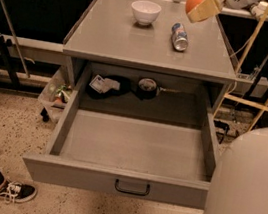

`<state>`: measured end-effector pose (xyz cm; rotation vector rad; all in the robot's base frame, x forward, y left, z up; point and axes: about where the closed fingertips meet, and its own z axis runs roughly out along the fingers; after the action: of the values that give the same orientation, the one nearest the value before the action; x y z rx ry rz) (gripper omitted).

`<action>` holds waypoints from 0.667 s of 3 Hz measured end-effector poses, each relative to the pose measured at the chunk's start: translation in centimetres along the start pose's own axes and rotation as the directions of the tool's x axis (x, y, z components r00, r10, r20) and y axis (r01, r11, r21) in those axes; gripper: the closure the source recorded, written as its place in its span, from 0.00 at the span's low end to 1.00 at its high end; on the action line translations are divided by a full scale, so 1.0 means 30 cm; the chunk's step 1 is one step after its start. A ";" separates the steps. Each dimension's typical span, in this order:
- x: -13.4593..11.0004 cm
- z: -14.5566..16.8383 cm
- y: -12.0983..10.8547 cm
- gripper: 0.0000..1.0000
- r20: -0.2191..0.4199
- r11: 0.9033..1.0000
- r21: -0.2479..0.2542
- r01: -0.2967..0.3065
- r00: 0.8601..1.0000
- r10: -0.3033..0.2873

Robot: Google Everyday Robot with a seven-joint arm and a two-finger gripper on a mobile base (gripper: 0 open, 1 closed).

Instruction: Pick orange from top drawer and place on counter

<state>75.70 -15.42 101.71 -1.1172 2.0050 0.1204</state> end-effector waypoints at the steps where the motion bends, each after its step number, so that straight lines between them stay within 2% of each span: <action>1: 0.038 0.001 -0.128 1.00 -0.031 0.993 0.117 -0.033 0.999 0.036; 2: 0.096 0.009 -0.269 1.00 -0.072 0.967 0.244 -0.068 0.994 0.088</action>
Offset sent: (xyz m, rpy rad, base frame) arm 0.1304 -0.1447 0.0436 -0.1448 -0.1454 -0.4494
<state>81.08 -22.07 101.86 -0.9007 2.0729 -0.1289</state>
